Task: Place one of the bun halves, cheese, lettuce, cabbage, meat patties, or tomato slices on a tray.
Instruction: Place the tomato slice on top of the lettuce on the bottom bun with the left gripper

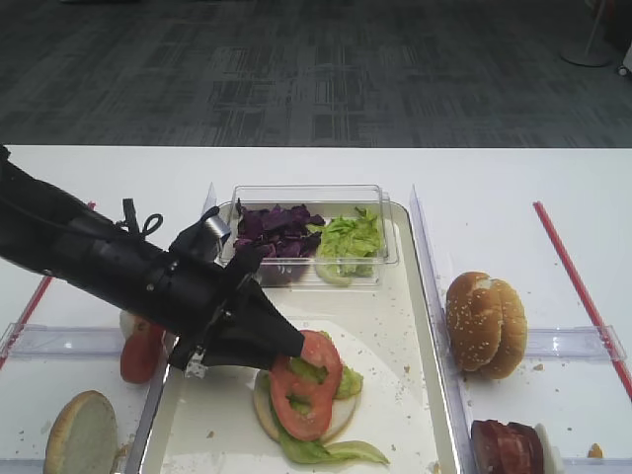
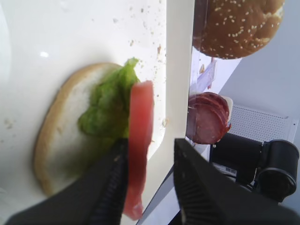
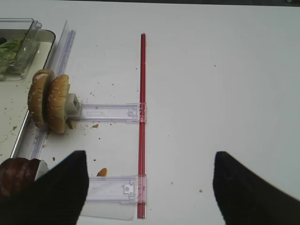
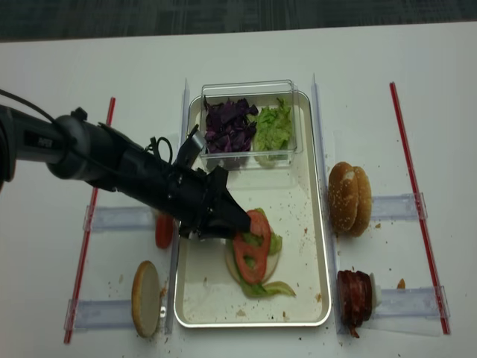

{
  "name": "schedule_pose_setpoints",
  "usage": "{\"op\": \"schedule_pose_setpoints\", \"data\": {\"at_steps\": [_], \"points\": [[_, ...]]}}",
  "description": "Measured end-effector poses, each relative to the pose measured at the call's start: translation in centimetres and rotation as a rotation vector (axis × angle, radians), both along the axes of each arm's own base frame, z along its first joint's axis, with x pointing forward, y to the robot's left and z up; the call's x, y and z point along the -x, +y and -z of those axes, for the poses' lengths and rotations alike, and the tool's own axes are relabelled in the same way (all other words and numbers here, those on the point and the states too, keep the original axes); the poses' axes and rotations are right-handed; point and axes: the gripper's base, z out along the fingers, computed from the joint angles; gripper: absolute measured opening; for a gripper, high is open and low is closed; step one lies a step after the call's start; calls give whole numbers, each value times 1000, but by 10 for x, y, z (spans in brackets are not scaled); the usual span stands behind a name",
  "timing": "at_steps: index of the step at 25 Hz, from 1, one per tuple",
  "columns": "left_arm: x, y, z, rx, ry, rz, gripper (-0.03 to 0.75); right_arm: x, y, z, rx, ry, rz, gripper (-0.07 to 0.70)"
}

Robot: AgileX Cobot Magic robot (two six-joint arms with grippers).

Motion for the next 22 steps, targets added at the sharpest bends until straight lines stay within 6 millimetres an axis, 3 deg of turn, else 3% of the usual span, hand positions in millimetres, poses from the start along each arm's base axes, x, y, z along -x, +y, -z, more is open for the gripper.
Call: {"op": "schedule_pose_setpoints", "data": {"at_steps": [7, 14, 22], "points": [[-1, 3, 0, 5, -21, 2, 301, 0, 0, 0, 0, 0, 0, 571], [-1, 3, 0, 11, -53, 19, 472, 0, 0, 0, 0, 0, 0, 571], [-1, 3, 0, 14, -67, 27, 494, 0, 0, 0, -2, 0, 1, 571]]}}
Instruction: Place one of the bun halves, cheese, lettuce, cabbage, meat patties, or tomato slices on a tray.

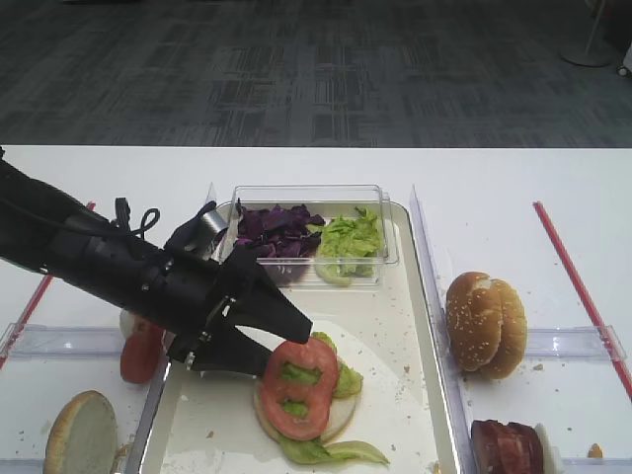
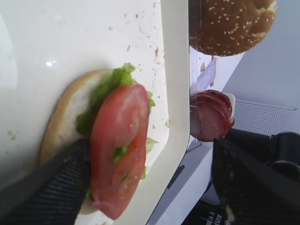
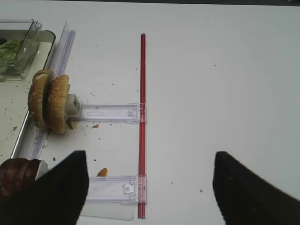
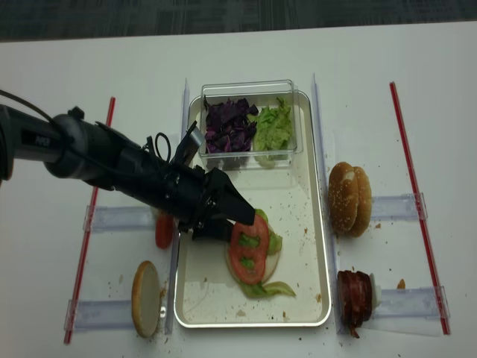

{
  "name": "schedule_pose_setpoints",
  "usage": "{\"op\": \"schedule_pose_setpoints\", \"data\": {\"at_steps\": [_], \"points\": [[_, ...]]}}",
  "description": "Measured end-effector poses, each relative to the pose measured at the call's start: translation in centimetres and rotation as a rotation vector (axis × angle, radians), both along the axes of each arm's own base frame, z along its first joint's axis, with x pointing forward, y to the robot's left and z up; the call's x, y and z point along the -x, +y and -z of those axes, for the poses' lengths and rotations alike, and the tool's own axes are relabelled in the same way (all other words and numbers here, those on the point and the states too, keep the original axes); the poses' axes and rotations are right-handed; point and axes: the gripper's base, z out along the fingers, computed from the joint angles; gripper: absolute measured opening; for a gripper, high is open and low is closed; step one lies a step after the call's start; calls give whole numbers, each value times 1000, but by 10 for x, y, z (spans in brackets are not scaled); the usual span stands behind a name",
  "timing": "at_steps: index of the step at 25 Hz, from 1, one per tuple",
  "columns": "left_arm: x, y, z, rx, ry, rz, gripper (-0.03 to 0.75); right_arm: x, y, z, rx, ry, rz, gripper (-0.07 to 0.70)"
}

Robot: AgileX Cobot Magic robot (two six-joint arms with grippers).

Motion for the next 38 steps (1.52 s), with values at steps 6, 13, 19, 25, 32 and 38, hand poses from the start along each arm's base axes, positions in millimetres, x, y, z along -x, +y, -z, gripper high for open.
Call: {"op": "schedule_pose_setpoints", "data": {"at_steps": [6, 13, 19, 25, 32, 38], "points": [[-9, -1, -8, -13, -44, 25, 494, 0, 0, 0, 0, 0, 0, 571], [-28, -1, -22, -114, -75, 86, 494, 0, 0, 0, 0, 0, 0, 571], [-49, -1, -50, -190, -144, 97, 494, 0, 0, 0, 0, 0, 0, 571], [-65, 6, -97, -326, -265, 101, 494, 0, 0, 0, 0, 0, 0, 571], [-79, 18, -132, -523, -364, 78, 494, 0, 0, 0, 0, 0, 0, 571], [-86, 31, -138, -694, -386, 56, 494, 0, 0, 0, 0, 0, 0, 571]]}}
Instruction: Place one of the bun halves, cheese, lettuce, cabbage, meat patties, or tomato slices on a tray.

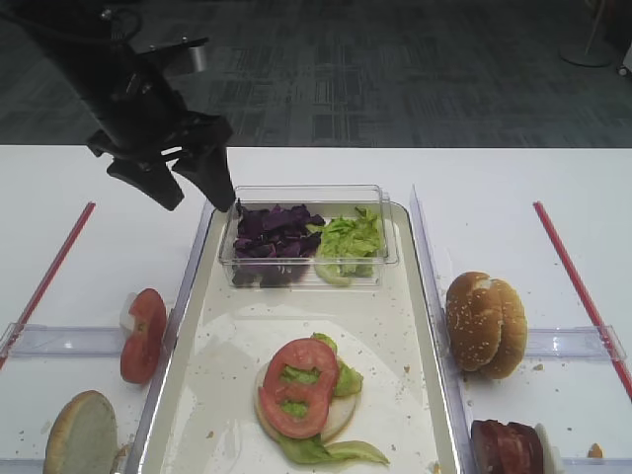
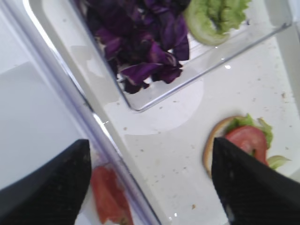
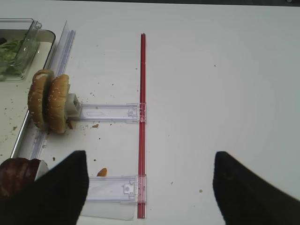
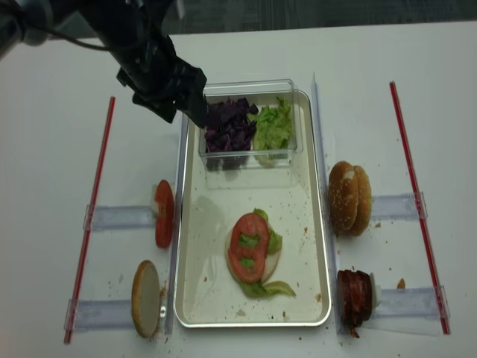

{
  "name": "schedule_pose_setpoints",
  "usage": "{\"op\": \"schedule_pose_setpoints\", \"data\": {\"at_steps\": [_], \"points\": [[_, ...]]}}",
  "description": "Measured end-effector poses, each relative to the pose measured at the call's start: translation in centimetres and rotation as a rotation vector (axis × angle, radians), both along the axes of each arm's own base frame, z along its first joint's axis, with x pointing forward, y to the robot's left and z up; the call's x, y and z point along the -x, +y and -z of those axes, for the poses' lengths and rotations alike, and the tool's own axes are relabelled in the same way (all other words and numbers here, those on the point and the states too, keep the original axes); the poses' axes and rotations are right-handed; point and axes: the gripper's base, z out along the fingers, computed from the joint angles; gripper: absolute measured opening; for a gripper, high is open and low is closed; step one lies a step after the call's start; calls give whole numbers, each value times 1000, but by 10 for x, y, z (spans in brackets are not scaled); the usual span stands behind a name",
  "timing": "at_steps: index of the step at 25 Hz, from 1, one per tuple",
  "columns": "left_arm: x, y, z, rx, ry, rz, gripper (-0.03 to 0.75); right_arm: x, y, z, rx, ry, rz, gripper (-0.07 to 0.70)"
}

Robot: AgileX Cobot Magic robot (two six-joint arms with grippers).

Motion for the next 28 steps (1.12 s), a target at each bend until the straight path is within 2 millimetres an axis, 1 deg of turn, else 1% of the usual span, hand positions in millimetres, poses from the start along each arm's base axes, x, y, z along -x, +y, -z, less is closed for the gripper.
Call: {"op": "schedule_pose_setpoints", "data": {"at_steps": [10, 17, 22, 25, 28], "points": [[-6, 27, 3, -299, -42, -114, 494, 0, 0, 0, 0, 0, 0, 571], [-7, 30, 3, -322, -47, -125, 494, 0, 0, 0, 0, 0, 0, 571], [-8, 36, 3, -379, -66, -118, 494, 0, 0, 0, 0, 0, 0, 571], [-11, 47, 3, -383, -62, -144, 494, 0, 0, 0, 0, 0, 0, 571], [-14, 67, 3, -389, -54, -194, 494, 0, 0, 0, 0, 0, 0, 571]]}}
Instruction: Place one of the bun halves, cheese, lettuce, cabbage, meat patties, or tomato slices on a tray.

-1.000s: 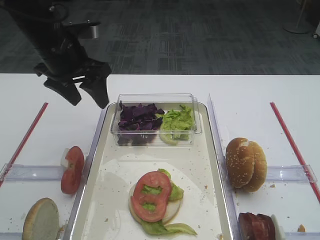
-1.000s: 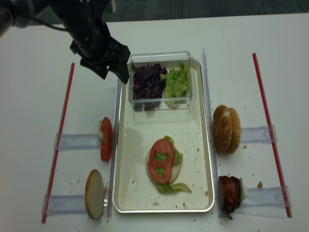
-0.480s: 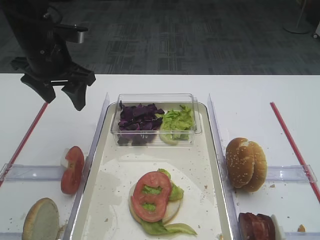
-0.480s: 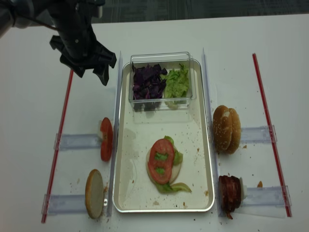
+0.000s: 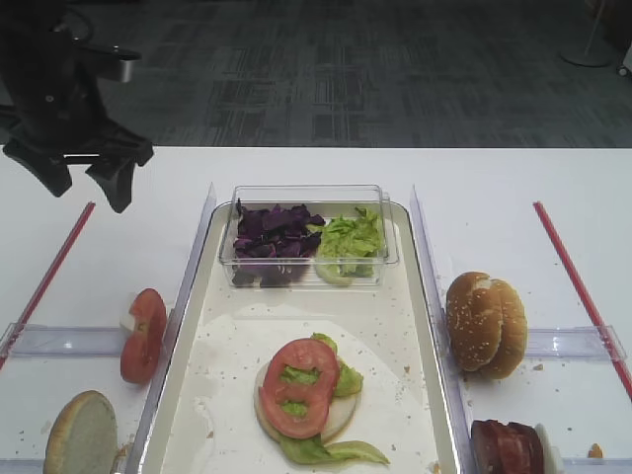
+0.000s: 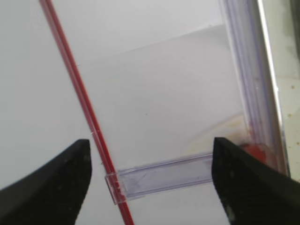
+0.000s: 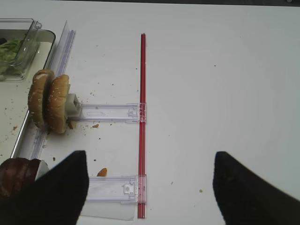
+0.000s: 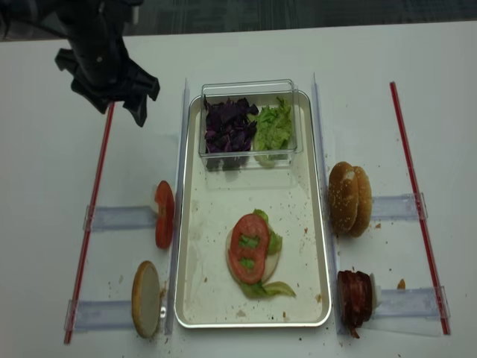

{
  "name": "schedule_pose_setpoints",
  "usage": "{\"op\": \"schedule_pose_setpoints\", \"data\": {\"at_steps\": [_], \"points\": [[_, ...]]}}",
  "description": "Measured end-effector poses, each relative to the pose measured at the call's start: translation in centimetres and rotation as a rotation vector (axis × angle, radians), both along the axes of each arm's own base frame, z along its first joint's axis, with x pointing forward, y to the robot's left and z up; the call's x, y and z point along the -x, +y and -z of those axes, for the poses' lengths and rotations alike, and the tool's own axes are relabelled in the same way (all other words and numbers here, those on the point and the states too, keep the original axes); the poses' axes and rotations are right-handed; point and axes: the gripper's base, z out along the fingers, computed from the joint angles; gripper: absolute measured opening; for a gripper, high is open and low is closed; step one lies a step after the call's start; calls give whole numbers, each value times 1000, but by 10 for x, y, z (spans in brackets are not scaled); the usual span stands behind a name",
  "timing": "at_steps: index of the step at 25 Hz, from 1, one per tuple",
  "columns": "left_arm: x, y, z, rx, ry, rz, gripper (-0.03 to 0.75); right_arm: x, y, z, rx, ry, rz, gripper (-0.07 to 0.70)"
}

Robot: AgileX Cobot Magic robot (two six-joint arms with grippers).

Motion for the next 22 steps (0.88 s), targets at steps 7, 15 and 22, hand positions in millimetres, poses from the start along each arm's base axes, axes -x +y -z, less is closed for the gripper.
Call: {"op": "schedule_pose_setpoints", "data": {"at_steps": [7, 15, 22], "points": [[-4, 45, 0, -2, 0, -115, 494, 0, 0, 0, 2, 0, -1, 571], [-4, 50, 0, 52, 5, -142, 493, 0, 0, 0, 2, 0, -1, 571], [3, 45, 13, 101, 60, -127, 493, 0, 0, 0, 2, 0, -1, 571]]}}
